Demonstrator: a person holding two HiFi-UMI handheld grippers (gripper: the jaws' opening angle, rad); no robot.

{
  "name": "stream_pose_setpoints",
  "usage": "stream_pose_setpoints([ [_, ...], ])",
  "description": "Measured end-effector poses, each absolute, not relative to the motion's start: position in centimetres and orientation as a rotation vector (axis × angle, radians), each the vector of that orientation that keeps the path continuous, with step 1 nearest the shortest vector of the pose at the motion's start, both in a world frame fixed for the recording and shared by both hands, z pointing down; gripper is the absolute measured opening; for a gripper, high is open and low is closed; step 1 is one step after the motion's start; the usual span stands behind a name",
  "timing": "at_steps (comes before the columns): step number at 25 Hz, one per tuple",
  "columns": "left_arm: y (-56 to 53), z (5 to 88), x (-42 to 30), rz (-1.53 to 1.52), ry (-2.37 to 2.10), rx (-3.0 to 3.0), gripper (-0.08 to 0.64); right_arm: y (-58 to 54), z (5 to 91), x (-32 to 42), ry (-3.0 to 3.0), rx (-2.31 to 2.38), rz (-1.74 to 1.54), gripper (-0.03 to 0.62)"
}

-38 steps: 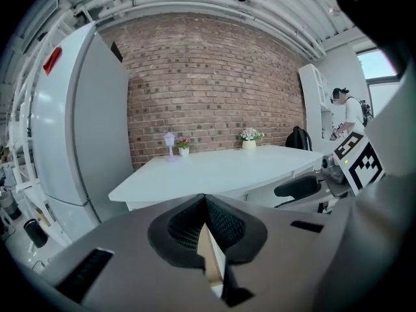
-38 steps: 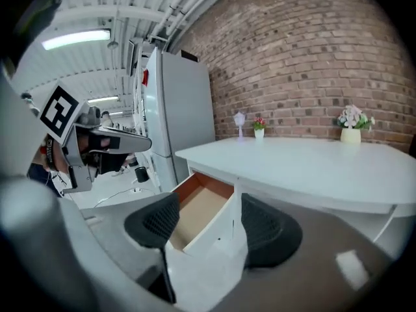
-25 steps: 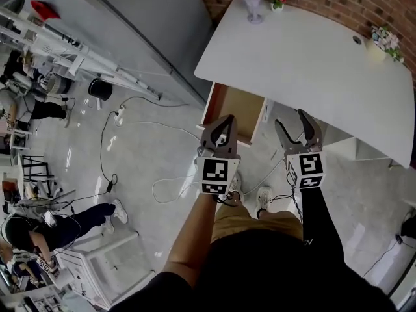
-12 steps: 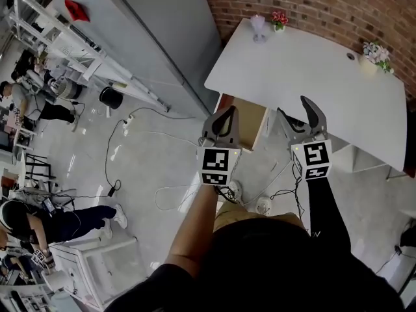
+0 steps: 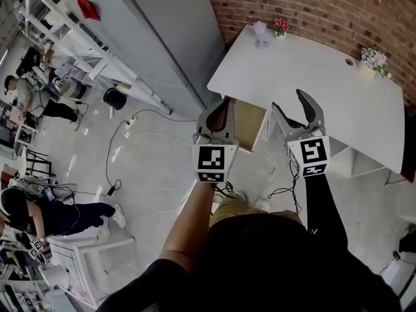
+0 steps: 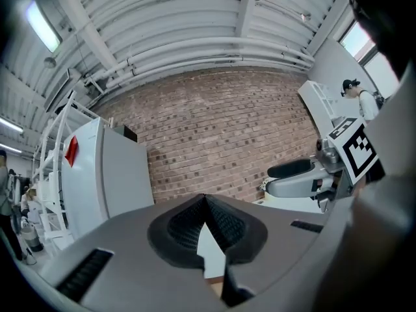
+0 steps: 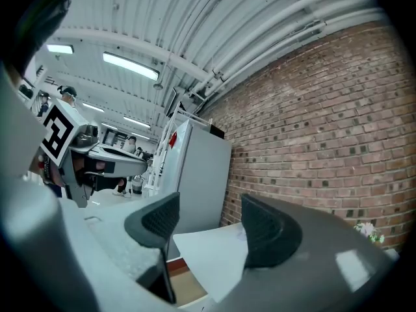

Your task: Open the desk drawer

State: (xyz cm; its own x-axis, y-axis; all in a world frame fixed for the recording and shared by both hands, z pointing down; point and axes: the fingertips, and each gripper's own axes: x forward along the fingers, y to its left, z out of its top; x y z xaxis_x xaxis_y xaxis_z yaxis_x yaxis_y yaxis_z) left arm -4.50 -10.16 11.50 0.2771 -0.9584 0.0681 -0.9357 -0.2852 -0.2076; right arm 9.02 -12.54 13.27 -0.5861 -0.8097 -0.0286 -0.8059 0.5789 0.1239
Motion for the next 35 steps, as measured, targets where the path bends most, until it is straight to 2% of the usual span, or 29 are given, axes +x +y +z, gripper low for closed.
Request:
stream_pose_setpoints([
  [35, -11.6, 9.7, -3.9, -0.231, 1.704, -2.446, 0.008, -12.5, 13.1, 7.9, -2.770, 1.331, -0.258, 0.287],
])
